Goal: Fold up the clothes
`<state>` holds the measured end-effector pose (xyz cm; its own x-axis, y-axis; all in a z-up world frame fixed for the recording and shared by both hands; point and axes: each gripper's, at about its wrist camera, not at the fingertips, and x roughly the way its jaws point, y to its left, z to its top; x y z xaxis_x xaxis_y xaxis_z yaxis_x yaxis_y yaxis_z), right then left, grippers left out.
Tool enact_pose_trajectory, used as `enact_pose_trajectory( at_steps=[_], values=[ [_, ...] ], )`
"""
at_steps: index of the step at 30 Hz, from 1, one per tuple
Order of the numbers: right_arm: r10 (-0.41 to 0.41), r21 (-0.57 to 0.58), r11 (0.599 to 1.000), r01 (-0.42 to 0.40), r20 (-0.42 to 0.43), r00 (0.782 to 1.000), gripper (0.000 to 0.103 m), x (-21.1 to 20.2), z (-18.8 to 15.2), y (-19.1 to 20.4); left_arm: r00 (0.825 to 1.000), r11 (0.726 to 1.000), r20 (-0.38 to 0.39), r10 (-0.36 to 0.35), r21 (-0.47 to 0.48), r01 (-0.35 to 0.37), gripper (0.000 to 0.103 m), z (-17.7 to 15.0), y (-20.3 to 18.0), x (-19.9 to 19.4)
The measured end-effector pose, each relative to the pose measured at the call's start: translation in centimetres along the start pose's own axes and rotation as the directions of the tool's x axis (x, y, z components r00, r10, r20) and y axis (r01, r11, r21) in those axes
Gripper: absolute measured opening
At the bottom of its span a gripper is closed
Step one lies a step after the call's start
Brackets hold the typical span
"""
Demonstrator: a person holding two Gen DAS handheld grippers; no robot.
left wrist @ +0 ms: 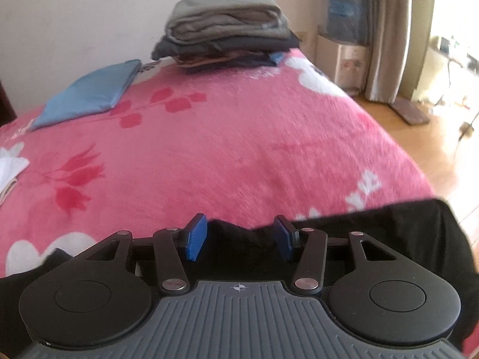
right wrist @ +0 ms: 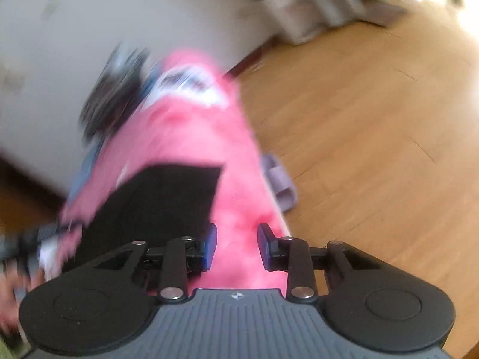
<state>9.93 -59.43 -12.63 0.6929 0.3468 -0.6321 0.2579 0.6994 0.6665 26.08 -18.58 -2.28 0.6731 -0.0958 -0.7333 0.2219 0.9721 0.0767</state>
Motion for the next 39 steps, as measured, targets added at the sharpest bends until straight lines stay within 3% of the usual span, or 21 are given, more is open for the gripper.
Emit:
enact_pose_trajectory(
  at_steps=[3,6,10,13,18,20,22,25,26,29,31,35,39],
  values=[
    [0.004,0.153,0.988,-0.006,0.015,1.000,0.032,-0.9,-0.1,-1.3,1.000,1.000,0.018,0.023,-0.011,-0.023,0.049,1.4,2.4,-1.8],
    [0.031,0.195,0.980,-0.034,0.019,0.999,0.032,-1.6,-0.3,-0.6,0.997,0.998,0.039,0.066,-0.022,-0.065,0.049,2.9,5.5,-4.0],
    [0.082,0.105,0.991,-0.086,0.039,0.996,0.032,-2.7,-0.4,3.4,0.993,0.993,0.032,0.113,-0.022,-0.112,0.049,3.9,9.6,-7.8],
    [0.127,-0.091,0.988,-0.124,0.029,0.991,0.032,-2.4,-0.6,9.5,0.989,0.989,0.019,0.149,0.012,-0.149,0.049,2.9,12.1,-11.4],
    [0.146,-0.431,0.885,-0.174,-0.098,0.984,0.025,4.9,-2.2,21.6,0.994,0.994,-0.001,0.107,0.009,-0.107,0.050,-4.6,14.2,-16.3],
    [0.124,-0.472,0.861,-0.188,-0.162,0.979,0.018,9.2,-2.9,25.0,0.995,0.995,-0.031,0.094,-0.043,-0.095,0.050,-8.9,14.8,-16.9],
    [0.082,-0.513,0.840,-0.174,-0.197,0.977,0.018,13.1,-3.5,27.4,0.995,0.993,-0.065,0.080,-0.083,-0.085,0.050,-12.7,15.2,-17.0],
    [-0.025,-0.506,0.856,-0.106,-0.246,0.969,0.015,17.2,-3.6,27.6,0.990,0.985,-0.114,0.083,-0.142,-0.099,0.050,-16.7,16.0,-16.8],
    [-0.047,-0.494,0.866,-0.075,-0.229,0.972,0.004,18.0,-3.2,27.4,0.988,0.983,-0.131,0.077,-0.158,-0.098,0.050,-17.6,16.4,-16.7],
    [-0.023,-0.406,0.914,-0.015,-0.088,0.996,0.007,17.1,-1.2,27.2,0.982,0.975,-0.161,0.095,-0.186,-0.125,0.050,-19.0,17.6,-16.7],
    [-0.006,-0.352,0.936,0.003,-0.008,1.000,0.007,15.9,-0.2,27.1,0.982,0.972,-0.169,0.089,-0.200,-0.123,0.050,-19.2,18.2,-16.5],
    [0.059,-0.371,0.927,-0.062,-0.020,0.998,0.008,11.3,-1.7,26.5,0.984,0.973,-0.165,0.071,-0.204,-0.104,0.050,-19.2,18.1,-16.1],
    [0.109,-0.379,0.916,-0.131,-0.078,0.991,0.009,5.7,-4.6,25.6,0.991,0.981,-0.131,0.013,-0.190,-0.038,0.050,-18.9,16.8,-16.2]
  ],
)
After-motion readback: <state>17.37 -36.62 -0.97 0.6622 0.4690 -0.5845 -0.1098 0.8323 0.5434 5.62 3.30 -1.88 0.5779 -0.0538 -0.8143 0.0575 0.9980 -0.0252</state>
